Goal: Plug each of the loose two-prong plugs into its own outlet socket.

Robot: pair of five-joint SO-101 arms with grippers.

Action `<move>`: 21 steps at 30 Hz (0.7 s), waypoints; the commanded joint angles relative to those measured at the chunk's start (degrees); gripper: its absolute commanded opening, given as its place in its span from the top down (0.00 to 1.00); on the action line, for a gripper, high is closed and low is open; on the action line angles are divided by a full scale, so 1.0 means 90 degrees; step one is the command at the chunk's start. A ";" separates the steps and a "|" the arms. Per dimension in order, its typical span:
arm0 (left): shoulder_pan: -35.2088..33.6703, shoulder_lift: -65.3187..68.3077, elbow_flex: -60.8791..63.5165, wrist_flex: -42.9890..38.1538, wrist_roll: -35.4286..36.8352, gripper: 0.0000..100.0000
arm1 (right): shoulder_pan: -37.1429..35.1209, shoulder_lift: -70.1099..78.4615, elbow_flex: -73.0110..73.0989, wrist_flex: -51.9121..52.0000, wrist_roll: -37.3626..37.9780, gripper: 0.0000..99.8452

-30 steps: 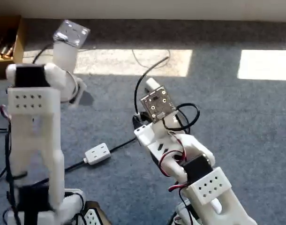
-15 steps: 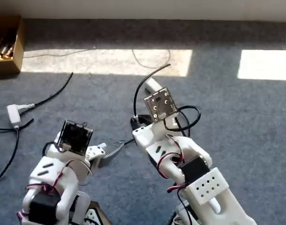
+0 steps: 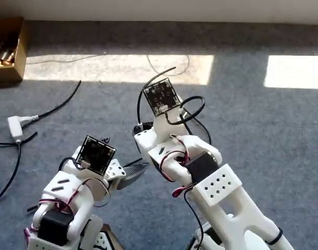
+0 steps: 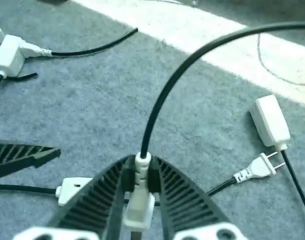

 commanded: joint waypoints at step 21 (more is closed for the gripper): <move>0.0142 -0.0005 -0.0220 -0.0186 0.0068 0.59 | -0.0357 -0.0073 -0.0230 0.0083 -0.0176 0.99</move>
